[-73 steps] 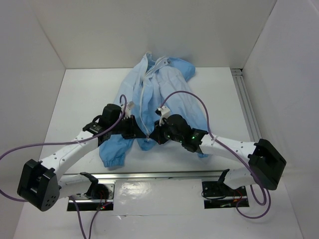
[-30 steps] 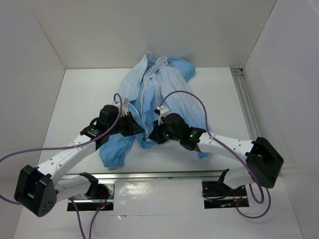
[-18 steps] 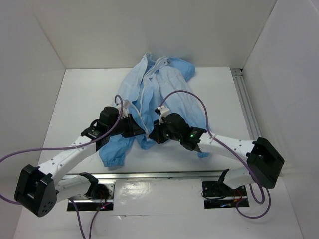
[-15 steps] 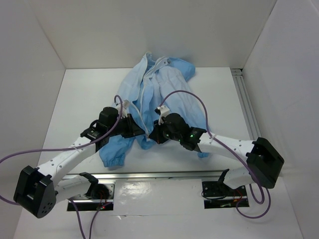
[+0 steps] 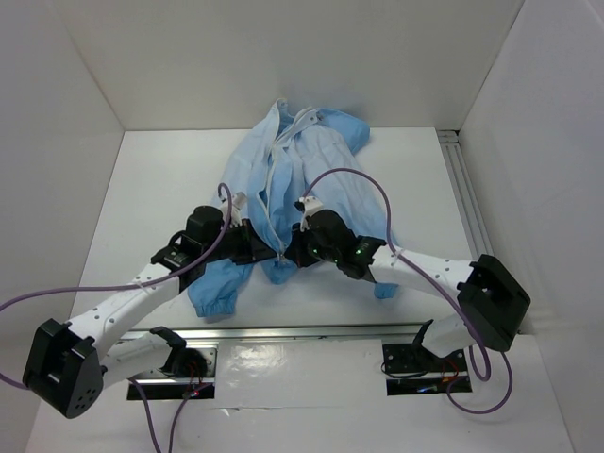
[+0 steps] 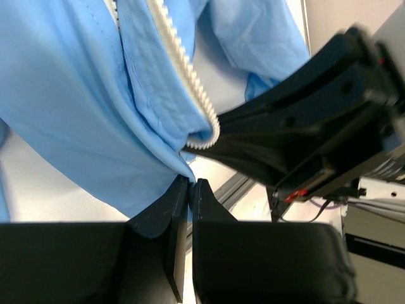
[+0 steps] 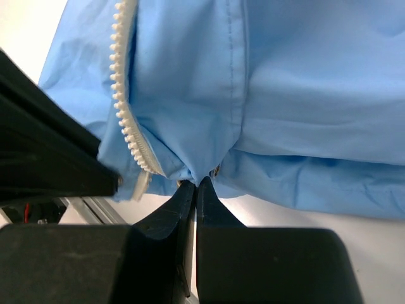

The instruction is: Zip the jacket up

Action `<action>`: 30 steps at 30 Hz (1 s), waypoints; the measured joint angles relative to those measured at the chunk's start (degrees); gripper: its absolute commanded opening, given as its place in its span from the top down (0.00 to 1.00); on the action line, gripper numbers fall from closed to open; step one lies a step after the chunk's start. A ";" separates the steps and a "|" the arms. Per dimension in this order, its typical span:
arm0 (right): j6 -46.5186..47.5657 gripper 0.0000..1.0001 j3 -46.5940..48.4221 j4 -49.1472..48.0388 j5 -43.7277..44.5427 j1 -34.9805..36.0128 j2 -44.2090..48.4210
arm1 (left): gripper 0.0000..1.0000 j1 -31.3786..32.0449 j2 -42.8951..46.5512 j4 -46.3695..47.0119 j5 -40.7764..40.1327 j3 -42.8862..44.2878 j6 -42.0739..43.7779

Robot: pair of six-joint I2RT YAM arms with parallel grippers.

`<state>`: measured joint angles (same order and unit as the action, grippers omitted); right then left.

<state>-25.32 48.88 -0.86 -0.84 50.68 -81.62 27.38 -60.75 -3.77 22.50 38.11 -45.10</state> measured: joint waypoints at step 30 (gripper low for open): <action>-6.23 1.00 -9.92 0.28 -16.17 -20.61 19.98 | 1.00 1.27 13.57 4.98 -9.97 -6.05 2.73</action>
<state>-31.55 38.96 -0.58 -17.02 30.06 -61.65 28.64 -47.18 1.21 12.53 32.05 -42.37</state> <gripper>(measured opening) 0.021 0.148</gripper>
